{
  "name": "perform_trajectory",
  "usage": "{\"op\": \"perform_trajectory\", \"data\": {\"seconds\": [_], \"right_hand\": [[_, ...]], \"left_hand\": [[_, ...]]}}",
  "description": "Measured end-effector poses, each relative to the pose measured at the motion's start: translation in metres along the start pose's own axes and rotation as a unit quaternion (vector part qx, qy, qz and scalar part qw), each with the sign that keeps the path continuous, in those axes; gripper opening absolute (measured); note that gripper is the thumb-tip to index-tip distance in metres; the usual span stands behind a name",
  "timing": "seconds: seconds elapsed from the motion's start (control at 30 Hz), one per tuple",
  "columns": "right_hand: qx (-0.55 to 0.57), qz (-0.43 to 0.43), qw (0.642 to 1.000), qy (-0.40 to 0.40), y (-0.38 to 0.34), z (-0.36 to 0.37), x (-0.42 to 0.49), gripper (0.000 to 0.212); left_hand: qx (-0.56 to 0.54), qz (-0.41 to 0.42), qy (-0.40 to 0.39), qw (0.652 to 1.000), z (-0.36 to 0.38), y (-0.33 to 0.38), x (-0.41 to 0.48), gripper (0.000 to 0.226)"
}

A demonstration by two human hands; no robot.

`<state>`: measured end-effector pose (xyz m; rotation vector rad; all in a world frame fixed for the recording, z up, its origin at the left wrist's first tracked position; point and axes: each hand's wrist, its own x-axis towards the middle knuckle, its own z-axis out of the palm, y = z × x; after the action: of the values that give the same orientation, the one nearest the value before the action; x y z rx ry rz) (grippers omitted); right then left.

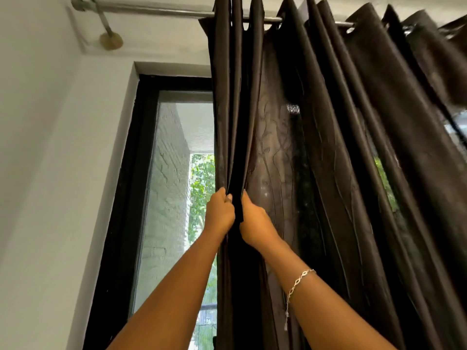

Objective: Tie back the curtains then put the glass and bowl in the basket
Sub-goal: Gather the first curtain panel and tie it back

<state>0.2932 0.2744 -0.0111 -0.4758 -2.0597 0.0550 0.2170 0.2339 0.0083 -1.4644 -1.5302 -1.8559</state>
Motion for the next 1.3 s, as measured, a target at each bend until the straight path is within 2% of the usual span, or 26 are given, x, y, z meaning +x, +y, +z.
{"op": "perform_trajectory", "data": {"seconds": [0.1, 0.27, 0.33, 0.4, 0.57, 0.63, 0.8, 0.9, 0.97, 1.03, 1.07, 1.17, 1.3], "right_hand": [[-0.006, -0.003, 1.000, -0.023, -0.005, 0.007, -0.004, 0.072], [0.040, 0.002, 0.999, -0.014, -0.005, 0.013, -0.012, 0.072], [0.047, -0.007, 0.999, -0.016, -0.003, 0.016, -0.014, 0.070], [0.050, -0.022, 0.998, -0.030, -0.001, 0.016, -0.020, 0.060], [0.049, -0.082, 0.992, -0.078, 0.020, -0.011, -0.029, 0.060], [0.048, -0.109, 0.992, -0.032, 0.028, -0.033, -0.024, 0.054], [0.001, -0.079, 0.978, 0.191, 0.056, -0.105, 0.013, 0.059], [-0.069, -0.045, 0.963, 0.258, 0.078, -0.148, 0.041, 0.065], [-0.067, -0.022, 0.955, 0.288, 0.092, -0.175, 0.059, 0.070], [-0.003, 0.019, 0.964, 0.266, 0.101, -0.191, 0.073, 0.074], [0.041, 0.045, 0.969, 0.239, 0.104, -0.193, 0.077, 0.073], [0.116, 0.103, 0.977, 0.148, 0.112, -0.183, 0.077, 0.053], [0.041, 0.089, 0.987, 0.130, 0.111, -0.141, 0.059, 0.018]], "left_hand": [[-0.021, -0.018, -0.016, 0.999, 0.001, 0.000, -0.002, 0.026], [-0.092, -0.057, -0.049, 0.993, 0.002, 0.003, -0.004, 0.041], [-0.127, -0.063, -0.054, 0.988, 0.004, 0.006, -0.007, 0.055], [-0.114, -0.061, -0.043, 0.991, 0.010, 0.007, -0.008, 0.064], [-0.020, -0.049, 0.022, 0.998, 0.020, 0.005, -0.006, 0.040], [-0.002, -0.037, 0.028, 0.999, 0.025, 0.002, -0.005, 0.035], [0.003, -0.045, 0.032, 0.998, 0.050, 0.002, -0.005, 0.042], [0.010, -0.034, 0.041, 0.999, 0.067, -0.002, -0.004, 0.042], [0.024, -0.031, 0.058, 0.998, 0.075, -0.007, 0.000, 0.034], [0.043, -0.019, 0.075, 0.996, 0.078, -0.012, 0.002, 0.020], [0.054, -0.016, 0.084, 0.995, 0.076, -0.014, 0.002, 0.021], [0.089, -0.016, 0.107, 0.990, 0.076, -0.016, 0.001, 0.019], [0.109, -0.005, 0.108, 0.988, 0.072, -0.015, 0.002, 0.024]]}}
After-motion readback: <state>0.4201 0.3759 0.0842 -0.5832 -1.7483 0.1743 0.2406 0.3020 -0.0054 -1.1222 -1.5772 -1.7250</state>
